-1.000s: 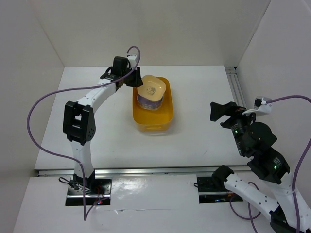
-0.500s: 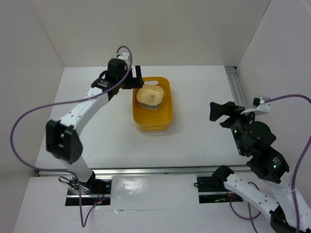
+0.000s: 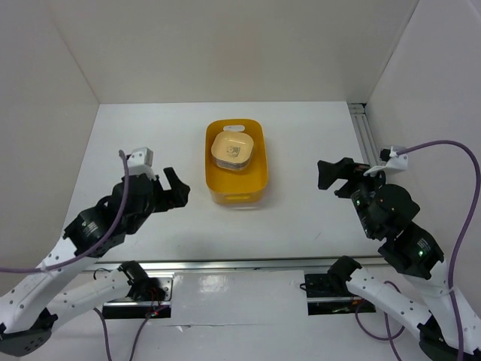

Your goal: Place the plates into the plastic bin on the countertop

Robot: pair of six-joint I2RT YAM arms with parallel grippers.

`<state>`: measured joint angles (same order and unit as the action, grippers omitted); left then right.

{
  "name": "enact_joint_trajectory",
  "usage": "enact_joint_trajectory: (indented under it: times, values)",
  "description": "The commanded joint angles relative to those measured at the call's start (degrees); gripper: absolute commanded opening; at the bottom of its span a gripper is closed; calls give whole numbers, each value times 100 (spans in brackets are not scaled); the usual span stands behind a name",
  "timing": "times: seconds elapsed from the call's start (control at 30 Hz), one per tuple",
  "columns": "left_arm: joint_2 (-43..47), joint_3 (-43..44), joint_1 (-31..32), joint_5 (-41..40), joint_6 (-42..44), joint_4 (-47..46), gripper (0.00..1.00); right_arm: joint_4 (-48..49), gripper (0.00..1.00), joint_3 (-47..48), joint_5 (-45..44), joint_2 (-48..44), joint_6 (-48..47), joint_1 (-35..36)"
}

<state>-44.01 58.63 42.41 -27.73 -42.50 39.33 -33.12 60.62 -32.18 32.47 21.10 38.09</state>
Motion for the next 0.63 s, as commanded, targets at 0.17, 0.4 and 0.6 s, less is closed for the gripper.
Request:
enact_joint_trajectory:
  times: [0.17,0.4,0.6]
  values:
    - [1438,-123,127,-339,-92,1261,100,166,100,-296,-446,-268,-54,418]
    - [2045,-493,-13,-268,40,918,100,183,100,-375,-772,-136,-54,472]
    - [1826,-625,-866,522,584,505,100,78,100,-375,-912,-118,69,524]
